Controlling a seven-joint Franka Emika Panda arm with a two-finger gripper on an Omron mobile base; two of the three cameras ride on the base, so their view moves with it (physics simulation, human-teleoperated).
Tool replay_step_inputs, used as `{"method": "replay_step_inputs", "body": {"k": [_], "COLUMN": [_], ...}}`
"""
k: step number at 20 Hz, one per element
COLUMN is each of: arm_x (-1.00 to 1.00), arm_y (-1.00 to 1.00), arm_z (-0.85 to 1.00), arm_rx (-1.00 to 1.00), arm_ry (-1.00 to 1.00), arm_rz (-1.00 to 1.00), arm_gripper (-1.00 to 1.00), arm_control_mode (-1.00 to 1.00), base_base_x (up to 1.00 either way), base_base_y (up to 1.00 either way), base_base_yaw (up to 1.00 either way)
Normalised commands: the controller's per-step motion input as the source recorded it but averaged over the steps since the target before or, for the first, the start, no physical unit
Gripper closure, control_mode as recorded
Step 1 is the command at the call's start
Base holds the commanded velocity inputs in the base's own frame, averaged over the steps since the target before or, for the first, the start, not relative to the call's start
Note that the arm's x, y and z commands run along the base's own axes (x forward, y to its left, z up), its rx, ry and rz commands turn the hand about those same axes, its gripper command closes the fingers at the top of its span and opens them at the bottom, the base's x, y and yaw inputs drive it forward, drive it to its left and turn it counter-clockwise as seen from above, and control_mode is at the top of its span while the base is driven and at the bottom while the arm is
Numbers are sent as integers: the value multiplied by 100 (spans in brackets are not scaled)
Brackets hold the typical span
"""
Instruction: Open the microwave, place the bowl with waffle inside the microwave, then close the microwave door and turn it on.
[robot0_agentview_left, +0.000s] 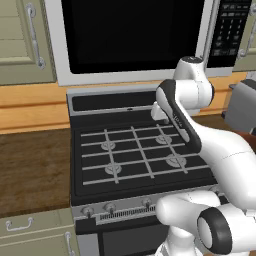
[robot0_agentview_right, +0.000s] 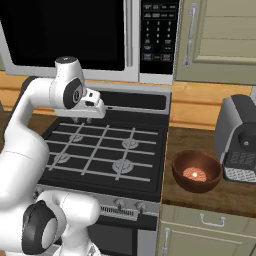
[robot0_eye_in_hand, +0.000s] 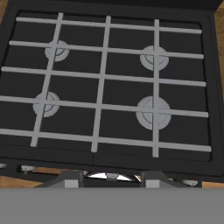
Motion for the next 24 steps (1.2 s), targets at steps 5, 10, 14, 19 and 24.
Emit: {"method": "replay_step_inputs", "body": {"k": [5,10,14,19,24], "arm_x": [0,-5,-23,-22,-4], "arm_y": [0,-9,-22,-37,-56], "arm_z": [0,4,55,98,87], "arm_rx": [-1,0,3,9,4], "arm_ry": [0,-10,-35,-33,-28], "arm_rz": [0,-1,-5,-10,-9], "arm_gripper": [-100,-100,-100,-100,-100], "arm_control_mode": [-100,-100,-100,-100,-100], "base_base_x": [0,0,0,0,0], "base_base_y": [0,0,0,0,0], "base_base_yaw": [0,0,0,0,0]}}
